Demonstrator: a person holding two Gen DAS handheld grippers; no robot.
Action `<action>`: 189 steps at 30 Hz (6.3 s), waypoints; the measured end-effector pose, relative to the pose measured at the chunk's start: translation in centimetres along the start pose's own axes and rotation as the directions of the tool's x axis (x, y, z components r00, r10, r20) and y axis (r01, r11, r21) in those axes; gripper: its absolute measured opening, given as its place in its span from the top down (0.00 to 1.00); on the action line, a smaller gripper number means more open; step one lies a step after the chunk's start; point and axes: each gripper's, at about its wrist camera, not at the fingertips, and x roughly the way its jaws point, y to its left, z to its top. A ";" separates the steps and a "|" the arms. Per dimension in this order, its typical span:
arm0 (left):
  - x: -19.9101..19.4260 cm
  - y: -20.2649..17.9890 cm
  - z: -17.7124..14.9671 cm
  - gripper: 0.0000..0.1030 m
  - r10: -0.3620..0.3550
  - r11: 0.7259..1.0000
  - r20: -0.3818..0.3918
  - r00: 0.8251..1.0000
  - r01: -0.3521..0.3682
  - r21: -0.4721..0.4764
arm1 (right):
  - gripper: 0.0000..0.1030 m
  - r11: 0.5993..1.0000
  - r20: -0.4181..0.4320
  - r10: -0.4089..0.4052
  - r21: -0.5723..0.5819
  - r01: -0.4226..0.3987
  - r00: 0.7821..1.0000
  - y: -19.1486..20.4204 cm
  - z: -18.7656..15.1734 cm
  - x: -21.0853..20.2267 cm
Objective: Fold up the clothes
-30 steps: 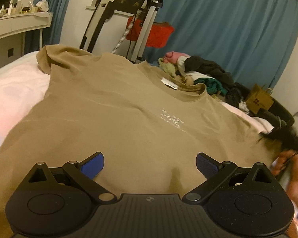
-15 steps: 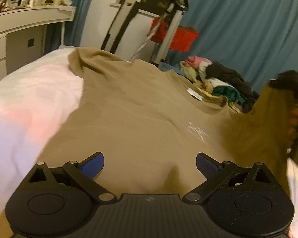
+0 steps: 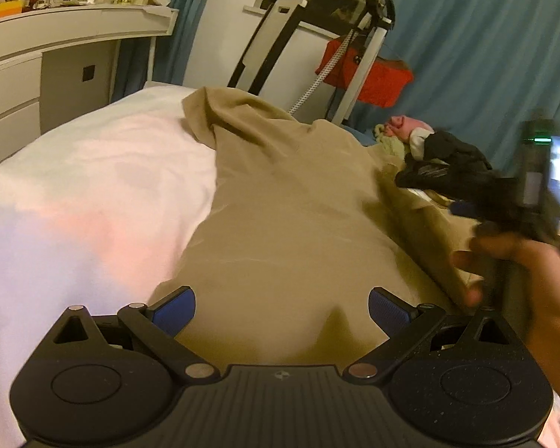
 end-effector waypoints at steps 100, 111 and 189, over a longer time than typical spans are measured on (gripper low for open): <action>-14.8 1.7 0.5 0.00 -0.140 0.988 0.149 0.979 0.128 0.091 | 0.10 0.962 0.041 0.250 -0.127 -0.243 0.967 3.2 -5.1 -15.6; -8.9 10.0 1.9 0.01 0.054 0.972 0.190 0.980 -0.008 -0.233 | 0.10 0.874 -0.084 0.292 -0.381 -0.302 0.953 22.1 0.8 7.5; -13.6 7.0 -5.0 0.96 0.125 0.976 -0.302 0.945 -0.171 -0.133 | 0.14 0.737 0.099 0.077 0.664 -0.124 0.992 -11.8 -20.4 -32.2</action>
